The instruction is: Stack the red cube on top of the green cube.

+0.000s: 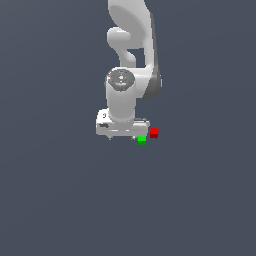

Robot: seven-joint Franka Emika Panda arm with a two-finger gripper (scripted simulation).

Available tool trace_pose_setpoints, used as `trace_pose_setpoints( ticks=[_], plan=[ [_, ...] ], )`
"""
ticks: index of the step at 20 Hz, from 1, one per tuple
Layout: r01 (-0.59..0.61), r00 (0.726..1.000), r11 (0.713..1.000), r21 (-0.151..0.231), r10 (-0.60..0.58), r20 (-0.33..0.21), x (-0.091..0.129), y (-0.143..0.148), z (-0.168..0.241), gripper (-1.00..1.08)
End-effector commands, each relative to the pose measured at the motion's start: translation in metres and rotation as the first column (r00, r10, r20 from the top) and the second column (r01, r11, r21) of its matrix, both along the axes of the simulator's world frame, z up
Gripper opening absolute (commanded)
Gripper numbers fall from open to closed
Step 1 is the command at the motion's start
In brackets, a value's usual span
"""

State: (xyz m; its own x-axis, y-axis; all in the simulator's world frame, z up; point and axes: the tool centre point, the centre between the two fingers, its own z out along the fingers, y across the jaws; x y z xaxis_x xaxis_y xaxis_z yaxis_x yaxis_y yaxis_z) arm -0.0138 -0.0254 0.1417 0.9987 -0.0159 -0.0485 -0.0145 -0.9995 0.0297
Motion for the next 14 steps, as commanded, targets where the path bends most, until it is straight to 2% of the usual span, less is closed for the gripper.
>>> trace_pose_setpoints(
  ticks=[1,8,14],
  plan=[
    [0.0,1.0,1.0,0.0,0.0,0.0,0.0,0.0,0.0,1.0],
    [0.008,1.0,1.0,0.001,-0.008,0.003,-0.007,0.009,-0.004,1.0],
    [0.031,0.999,1.0,0.005,-0.031,0.01,-0.026,0.031,-0.014,1.0]
  ],
)
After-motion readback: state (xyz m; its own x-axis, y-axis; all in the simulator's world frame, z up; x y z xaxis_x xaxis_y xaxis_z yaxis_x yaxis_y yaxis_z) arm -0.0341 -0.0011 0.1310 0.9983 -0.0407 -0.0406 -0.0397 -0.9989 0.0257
